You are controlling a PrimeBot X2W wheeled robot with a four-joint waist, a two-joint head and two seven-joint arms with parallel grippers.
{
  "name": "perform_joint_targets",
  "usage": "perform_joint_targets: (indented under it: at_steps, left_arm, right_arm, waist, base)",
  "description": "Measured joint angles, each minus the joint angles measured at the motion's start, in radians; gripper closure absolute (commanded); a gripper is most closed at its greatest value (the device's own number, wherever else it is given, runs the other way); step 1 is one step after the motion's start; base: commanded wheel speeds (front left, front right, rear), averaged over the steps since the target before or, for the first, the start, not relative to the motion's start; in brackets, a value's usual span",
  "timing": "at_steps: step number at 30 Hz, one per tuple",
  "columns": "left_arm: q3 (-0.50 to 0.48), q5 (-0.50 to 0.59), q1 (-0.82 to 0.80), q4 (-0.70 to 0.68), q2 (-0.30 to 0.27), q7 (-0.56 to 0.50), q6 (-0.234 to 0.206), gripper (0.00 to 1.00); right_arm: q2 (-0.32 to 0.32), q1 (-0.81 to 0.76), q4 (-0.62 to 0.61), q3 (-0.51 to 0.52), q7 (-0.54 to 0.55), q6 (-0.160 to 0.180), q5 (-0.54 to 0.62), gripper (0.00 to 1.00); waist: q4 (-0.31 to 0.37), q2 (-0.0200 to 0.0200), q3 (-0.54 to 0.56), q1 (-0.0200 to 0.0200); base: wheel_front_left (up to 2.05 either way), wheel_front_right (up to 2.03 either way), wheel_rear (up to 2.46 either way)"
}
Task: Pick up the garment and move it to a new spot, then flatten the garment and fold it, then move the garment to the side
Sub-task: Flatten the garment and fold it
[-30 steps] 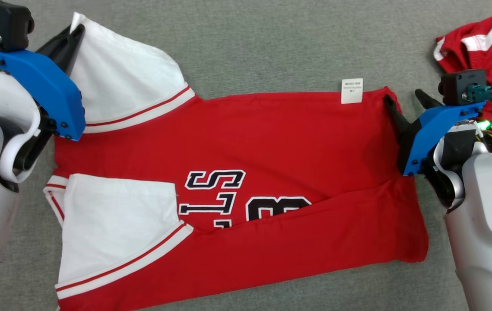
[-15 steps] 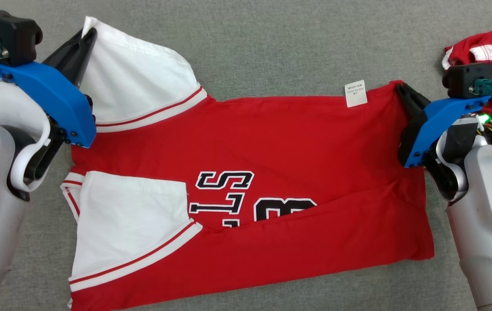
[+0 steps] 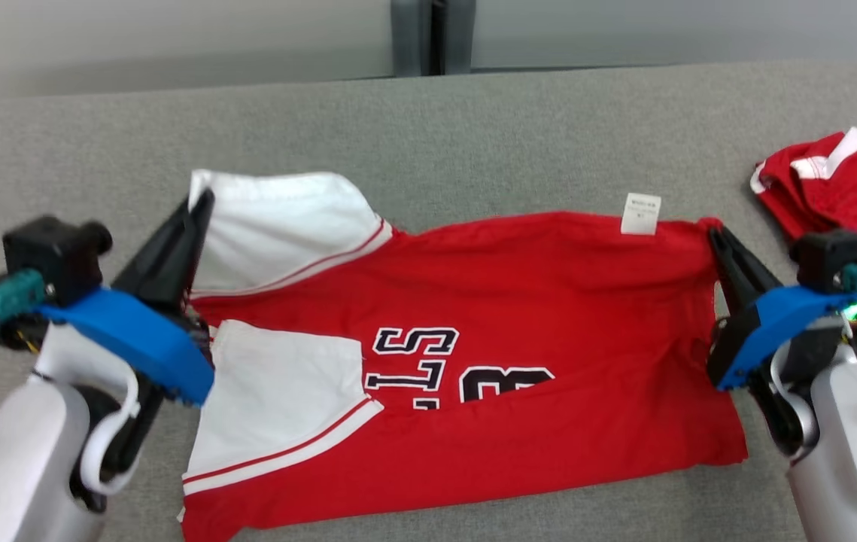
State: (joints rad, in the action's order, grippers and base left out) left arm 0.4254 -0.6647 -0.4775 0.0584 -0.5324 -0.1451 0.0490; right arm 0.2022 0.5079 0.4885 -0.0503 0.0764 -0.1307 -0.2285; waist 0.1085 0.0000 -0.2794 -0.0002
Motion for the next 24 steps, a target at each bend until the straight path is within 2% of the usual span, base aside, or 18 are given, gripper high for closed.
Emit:
perform_joint_targets:
  at_steps: [6,10,14,15,16,17,18,22,24]
  left_arm:
    - [0.001,-0.051,0.248,-0.071,0.026,0.084,-0.041,1.0]
    - [0.019,-0.065,0.36,-0.044,0.049,0.132,-0.044,1.0]
    - [0.038,-0.086,0.414,0.018,0.096,0.186,-0.031,1.0]
    - [0.04,-0.086,0.421,0.035,0.103,0.199,-0.03,0.76]
    - [0.039,-0.094,0.43,0.047,0.111,0.214,-0.026,0.53]
    - [0.04,-0.096,0.439,0.061,0.118,0.228,-0.021,0.05]
    - [0.04,-0.1,0.45,0.07,0.124,0.24,-0.016,0.0]
    - [0.025,-0.116,0.5,0.1,0.132,0.299,-0.015,0.0]
    - [0.002,-0.12,0.517,0.103,0.137,0.334,-0.031,0.0]
  right_arm:
    - [-0.029,-0.188,-0.077,0.071,-0.035,0.0,0.007,1.0]
    - [-0.065,-0.288,-0.108,0.124,-0.045,0.0,0.017,1.0]
    - [-0.099,-0.36,-0.119,0.159,-0.056,0.0,0.027,1.0]
    - [-0.104,-0.373,-0.121,0.165,-0.062,0.0,0.033,0.9]
    - [-0.108,-0.383,-0.123,0.174,-0.068,0.0,0.042,0.66]
    - [-0.114,-0.392,-0.125,0.182,-0.076,0.0,0.051,0.33]
    - [-0.119,-0.399,-0.126,0.19,-0.083,0.0,0.054,0.0]
    - [-0.137,-0.433,-0.131,0.223,-0.105,0.0,0.062,0.0]
    - [-0.141,-0.448,-0.133,0.242,-0.11,0.0,0.07,0.0]
  waist:
    - [-0.027,0.0,0.093,-0.0002]
    - [-0.041,0.0,0.14,-0.0002]
    - [-0.047,0.0,0.168,-0.0002]
    - [-0.048,0.0,0.172,-0.0002]
    - [-0.048,0.0,0.176,-0.0002]
    - [-0.047,0.0,0.179,-0.0001]
    - [-0.047,0.0,0.182,-0.0001]
    - [-0.042,0.0,0.191,-0.0001]
    - [-0.041,0.0,0.195,0.0]
  base:
    - [0.0,0.0,0.0]
    - [0.0,0.0,0.0]
    - [0.0,0.0,0.0]
    - [0.0,0.0,0.0]
    - [0.0,0.0,0.0]
    - [0.0,0.0,0.0]
    - [0.0,0.0,0.0]
    - [0.0,0.0,0.0]
    - [0.0,0.0,0.0]
